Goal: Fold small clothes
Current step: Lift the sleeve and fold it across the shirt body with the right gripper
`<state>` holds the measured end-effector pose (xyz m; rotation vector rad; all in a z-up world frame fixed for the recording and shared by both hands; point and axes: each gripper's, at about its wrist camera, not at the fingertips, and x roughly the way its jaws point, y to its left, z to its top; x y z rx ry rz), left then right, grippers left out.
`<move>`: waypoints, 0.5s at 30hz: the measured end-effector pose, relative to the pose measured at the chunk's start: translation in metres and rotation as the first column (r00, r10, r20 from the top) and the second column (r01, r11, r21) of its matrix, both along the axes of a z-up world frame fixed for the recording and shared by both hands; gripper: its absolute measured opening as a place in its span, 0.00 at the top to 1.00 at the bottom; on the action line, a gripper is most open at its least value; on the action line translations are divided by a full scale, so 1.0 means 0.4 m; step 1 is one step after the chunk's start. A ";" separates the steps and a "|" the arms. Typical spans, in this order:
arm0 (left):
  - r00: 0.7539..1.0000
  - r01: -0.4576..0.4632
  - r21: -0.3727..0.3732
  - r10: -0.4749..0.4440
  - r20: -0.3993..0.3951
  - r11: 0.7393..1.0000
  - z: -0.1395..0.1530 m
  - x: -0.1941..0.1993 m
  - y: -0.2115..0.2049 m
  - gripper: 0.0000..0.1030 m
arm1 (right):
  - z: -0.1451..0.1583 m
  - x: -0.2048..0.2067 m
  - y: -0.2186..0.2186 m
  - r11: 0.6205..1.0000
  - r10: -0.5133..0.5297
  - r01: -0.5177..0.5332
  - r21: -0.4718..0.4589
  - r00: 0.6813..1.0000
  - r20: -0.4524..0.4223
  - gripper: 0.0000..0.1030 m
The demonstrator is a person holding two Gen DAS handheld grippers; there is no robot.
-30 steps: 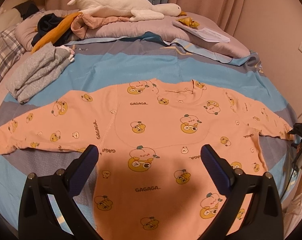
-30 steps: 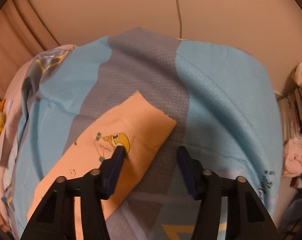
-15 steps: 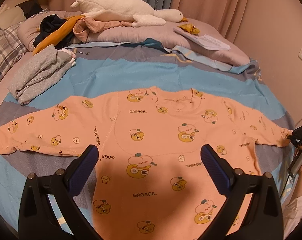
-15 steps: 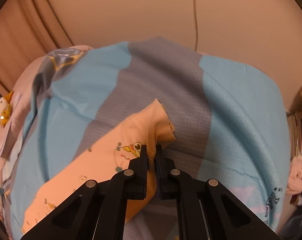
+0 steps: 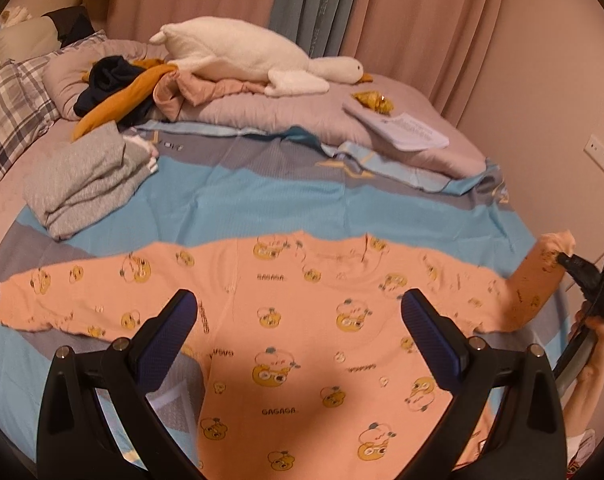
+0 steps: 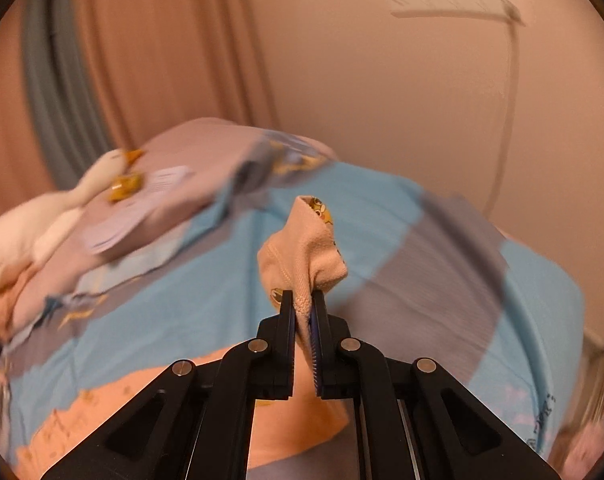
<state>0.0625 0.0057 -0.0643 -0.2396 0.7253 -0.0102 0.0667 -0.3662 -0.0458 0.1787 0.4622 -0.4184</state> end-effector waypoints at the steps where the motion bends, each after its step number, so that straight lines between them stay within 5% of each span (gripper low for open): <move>1: 1.000 -0.001 0.004 0.001 0.007 1.000 0.007 0.000 0.001 0.01 | 0.005 0.002 0.028 0.999 0.039 -0.039 -0.017 0.999 0.003 0.92; 8: 0.999 -0.044 0.003 0.044 0.026 0.999 -0.004 0.000 0.043 0.01 | -0.003 0.023 0.218 0.944 0.324 -0.324 -0.065 0.946 -0.024 0.92; 15: 0.994 -0.109 -0.040 0.110 0.003 0.993 -0.029 -0.003 0.111 0.01 | -0.045 0.028 0.358 0.821 0.567 -0.571 -0.022 0.819 -0.087 0.92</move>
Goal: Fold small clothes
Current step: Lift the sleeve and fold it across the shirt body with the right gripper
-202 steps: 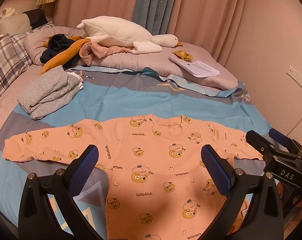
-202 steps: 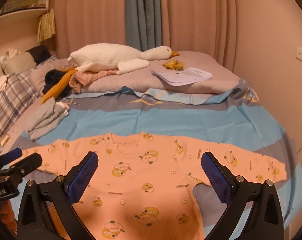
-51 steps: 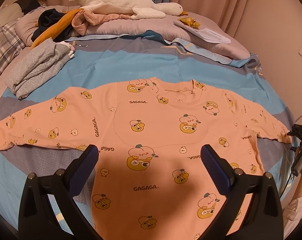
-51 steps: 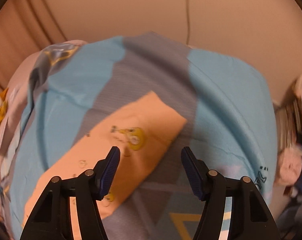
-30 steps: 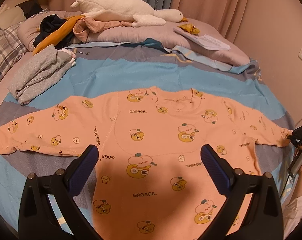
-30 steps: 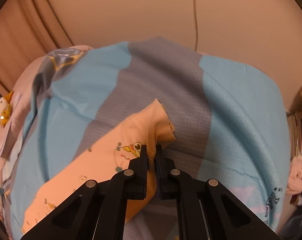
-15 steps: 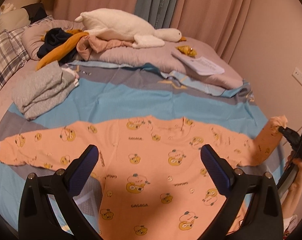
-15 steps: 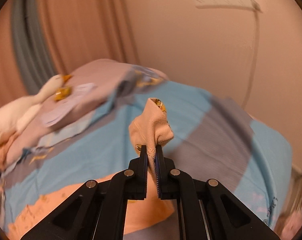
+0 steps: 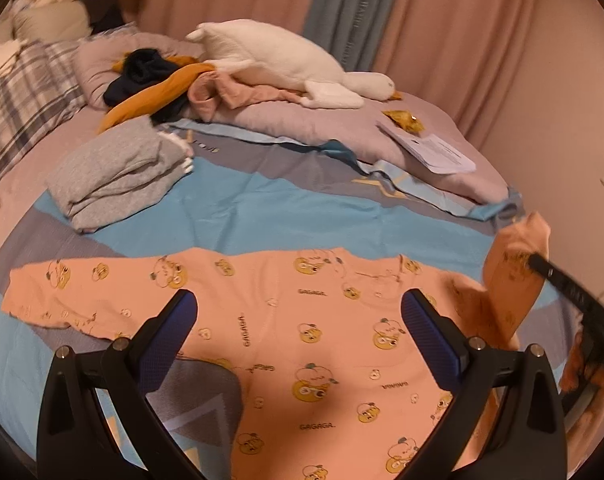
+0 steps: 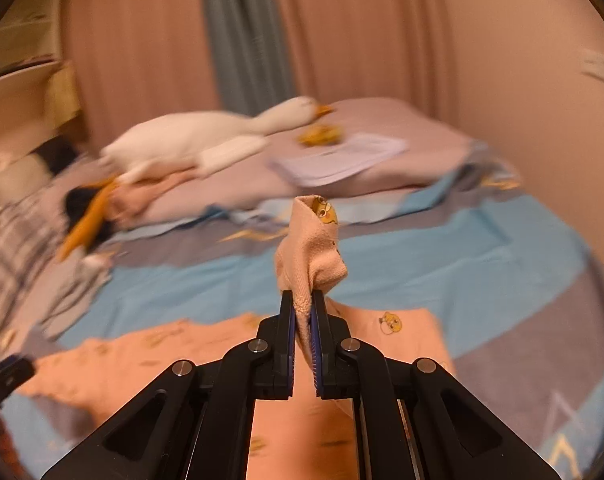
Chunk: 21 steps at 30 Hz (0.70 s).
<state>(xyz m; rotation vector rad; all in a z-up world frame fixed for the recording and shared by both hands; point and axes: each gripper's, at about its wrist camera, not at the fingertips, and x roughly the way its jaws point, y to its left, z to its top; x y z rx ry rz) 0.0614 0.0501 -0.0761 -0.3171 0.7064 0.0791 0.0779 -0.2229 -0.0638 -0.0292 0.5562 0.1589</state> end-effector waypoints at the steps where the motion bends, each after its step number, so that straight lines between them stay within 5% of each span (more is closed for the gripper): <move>1: 1.000 -0.003 -0.006 0.003 -0.002 1.000 -0.002 0.002 0.005 0.01 | -0.006 -0.005 0.023 0.999 0.032 -0.032 -0.011 0.999 -0.010 0.92; 6: 1.000 -0.026 -0.015 0.026 -0.010 1.000 -0.010 0.000 0.033 0.01 | -0.065 -0.008 0.114 0.983 0.178 -0.181 -0.027 0.979 -0.103 0.92; 11: 0.999 -0.031 -0.037 0.030 -0.027 0.999 -0.025 0.006 0.050 0.01 | -0.165 -0.001 0.216 0.942 0.303 -0.328 -0.070 0.922 -0.242 0.92; 19: 0.998 -0.017 -0.038 0.015 -0.056 0.999 -0.052 0.024 0.042 0.01 | -0.262 0.002 0.269 0.903 0.348 -0.419 -0.097 0.843 -0.409 0.92; 21: 0.998 -0.009 -0.039 0.007 -0.062 0.999 -0.058 0.027 0.036 0.01 | -0.251 -0.003 0.263 0.902 0.362 -0.426 -0.072 0.835 -0.414 0.83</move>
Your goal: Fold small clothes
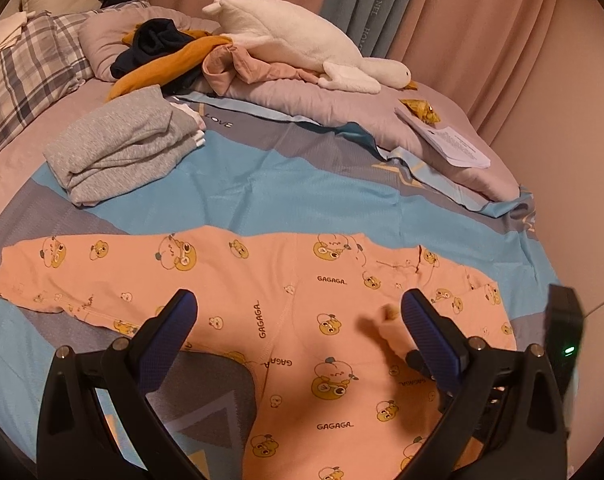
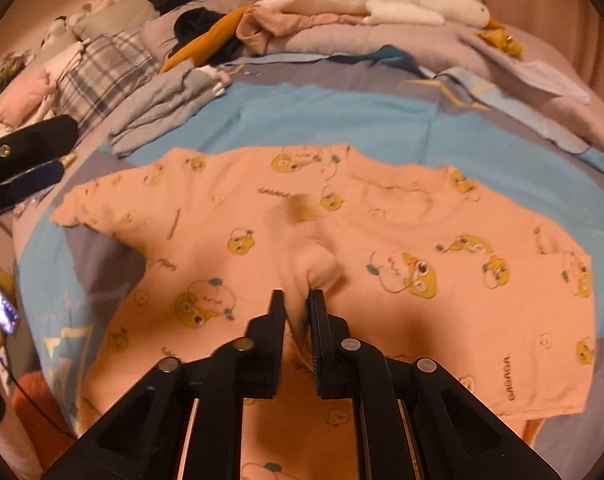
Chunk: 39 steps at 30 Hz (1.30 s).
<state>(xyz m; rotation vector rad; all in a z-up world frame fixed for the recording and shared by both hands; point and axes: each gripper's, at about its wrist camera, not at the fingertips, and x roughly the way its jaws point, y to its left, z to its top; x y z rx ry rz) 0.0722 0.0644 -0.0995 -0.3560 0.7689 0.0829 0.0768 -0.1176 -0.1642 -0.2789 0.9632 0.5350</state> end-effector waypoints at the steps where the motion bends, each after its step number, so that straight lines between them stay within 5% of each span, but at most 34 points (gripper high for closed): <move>1: 1.000 0.006 0.000 -0.006 -0.003 1.000 -0.003 0.002 -0.004 0.01 | 0.016 -0.005 -0.006 1.000 0.000 0.000 0.015 1.000 0.005 0.78; 3: 1.000 0.022 -0.003 -0.022 -0.008 1.000 -0.009 0.007 -0.014 0.01 | 0.046 -0.013 -0.026 0.998 -0.005 0.003 0.057 1.000 0.026 0.50; 5: 0.999 0.042 -0.021 -0.042 -0.016 0.999 -0.019 0.014 -0.026 0.01 | 0.085 -0.016 -0.050 0.993 -0.031 0.025 0.112 0.998 0.055 0.42; 14: 0.978 0.162 -0.134 -0.177 -0.112 0.978 -0.111 0.060 -0.133 0.09 | 0.162 0.009 -0.234 0.933 -0.333 0.312 0.178 0.937 0.104 0.42; 20: 0.944 0.190 -0.285 -0.255 -0.211 0.939 -0.212 0.099 -0.187 0.42 | 0.179 0.015 -0.318 0.883 -0.453 0.427 0.195 0.884 0.115 0.42; 24: 0.939 0.174 -0.320 -0.255 -0.232 0.931 -0.244 0.102 -0.203 0.49 | 0.185 0.019 -0.360 0.858 -0.493 0.464 0.219 0.864 0.104 0.42; 28: 0.949 0.142 -0.308 -0.218 -0.228 0.941 -0.248 0.109 -0.201 0.91 | 0.184 0.024 -0.381 0.844 -0.514 0.484 0.231 0.853 0.091 0.42; 33: 0.960 0.145 -0.287 -0.205 -0.191 0.947 -0.221 0.112 -0.199 0.92 | 0.183 0.027 -0.400 0.833 -0.523 0.492 0.253 0.849 0.073 0.42; 39: 0.979 0.186 -0.164 -0.197 -0.052 0.969 -0.091 0.096 -0.186 0.92 | 0.181 0.031 -0.411 0.824 -0.536 0.505 0.256 0.842 0.063 0.42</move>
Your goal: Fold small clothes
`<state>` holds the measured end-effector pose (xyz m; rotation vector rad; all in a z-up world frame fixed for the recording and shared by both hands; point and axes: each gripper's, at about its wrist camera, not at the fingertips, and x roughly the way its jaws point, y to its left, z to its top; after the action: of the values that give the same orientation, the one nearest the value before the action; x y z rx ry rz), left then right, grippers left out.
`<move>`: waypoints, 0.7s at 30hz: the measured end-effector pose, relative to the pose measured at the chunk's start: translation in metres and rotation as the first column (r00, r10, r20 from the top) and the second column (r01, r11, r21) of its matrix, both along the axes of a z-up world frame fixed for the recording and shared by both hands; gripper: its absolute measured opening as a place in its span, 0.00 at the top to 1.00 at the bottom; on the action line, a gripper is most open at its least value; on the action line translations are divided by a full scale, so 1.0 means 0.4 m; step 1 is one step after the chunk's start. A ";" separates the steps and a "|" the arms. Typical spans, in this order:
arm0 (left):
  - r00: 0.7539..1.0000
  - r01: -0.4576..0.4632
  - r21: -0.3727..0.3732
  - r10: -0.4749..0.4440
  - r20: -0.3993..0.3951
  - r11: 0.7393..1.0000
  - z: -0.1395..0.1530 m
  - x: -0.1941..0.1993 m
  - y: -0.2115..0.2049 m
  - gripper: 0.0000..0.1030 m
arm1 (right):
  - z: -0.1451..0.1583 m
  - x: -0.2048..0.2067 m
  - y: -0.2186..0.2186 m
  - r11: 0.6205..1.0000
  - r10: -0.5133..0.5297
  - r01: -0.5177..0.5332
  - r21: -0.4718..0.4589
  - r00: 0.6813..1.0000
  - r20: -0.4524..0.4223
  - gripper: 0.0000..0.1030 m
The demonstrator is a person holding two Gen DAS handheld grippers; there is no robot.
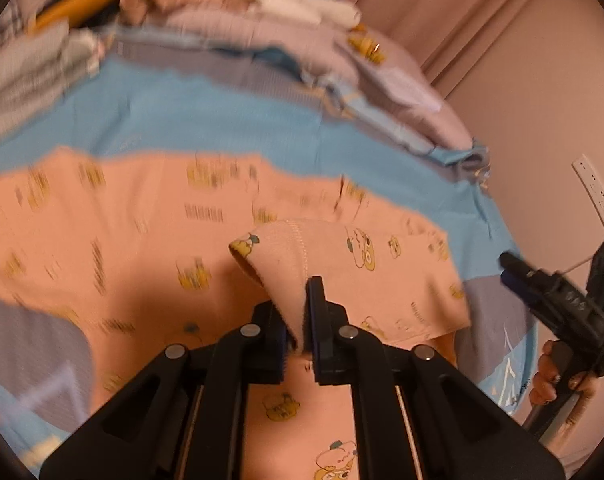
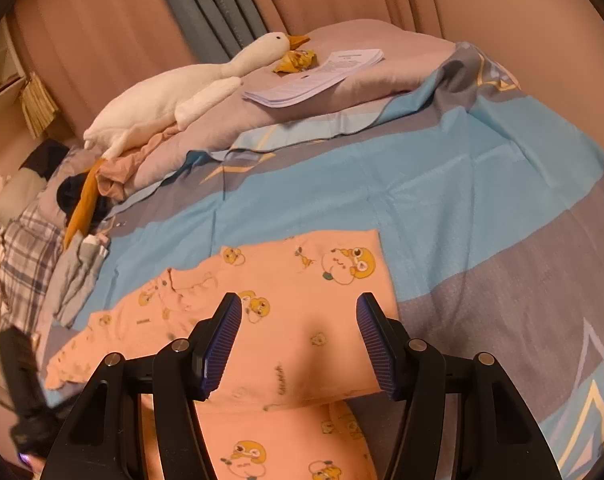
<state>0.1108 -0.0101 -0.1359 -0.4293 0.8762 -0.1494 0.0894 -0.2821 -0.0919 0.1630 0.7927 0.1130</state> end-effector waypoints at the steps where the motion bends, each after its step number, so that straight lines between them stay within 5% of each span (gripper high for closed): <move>1: 1.000 -0.003 0.015 0.003 0.017 1.000 0.011 0.001 0.004 0.92 | 0.000 0.000 -0.002 1.000 -0.002 0.002 0.003 1.000 -0.001 0.42; 5: 0.998 -0.036 0.076 0.032 0.054 0.996 0.046 0.012 0.055 0.92 | -0.003 0.002 -0.003 1.000 -0.002 0.002 0.005 1.000 -0.006 0.42; 9: 0.995 -0.070 0.025 0.069 0.066 0.997 0.041 0.006 0.129 0.92 | -0.011 0.008 0.004 1.000 -0.002 0.002 -0.001 1.000 -0.015 0.42; 19: 0.993 -0.113 0.044 0.110 0.049 0.993 0.044 0.013 0.198 0.92 | -0.043 0.025 0.034 0.999 0.001 -0.004 -0.048 0.999 -0.051 0.42; 21: 0.992 -0.118 0.041 0.117 0.042 0.992 0.041 0.011 0.209 0.92 | -0.052 0.029 0.044 0.998 0.008 -0.012 -0.066 0.998 -0.063 0.49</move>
<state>0.1151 0.0737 -0.1195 -0.4347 0.8120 -0.0302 0.1009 -0.2645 -0.1125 0.0997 0.8587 0.0912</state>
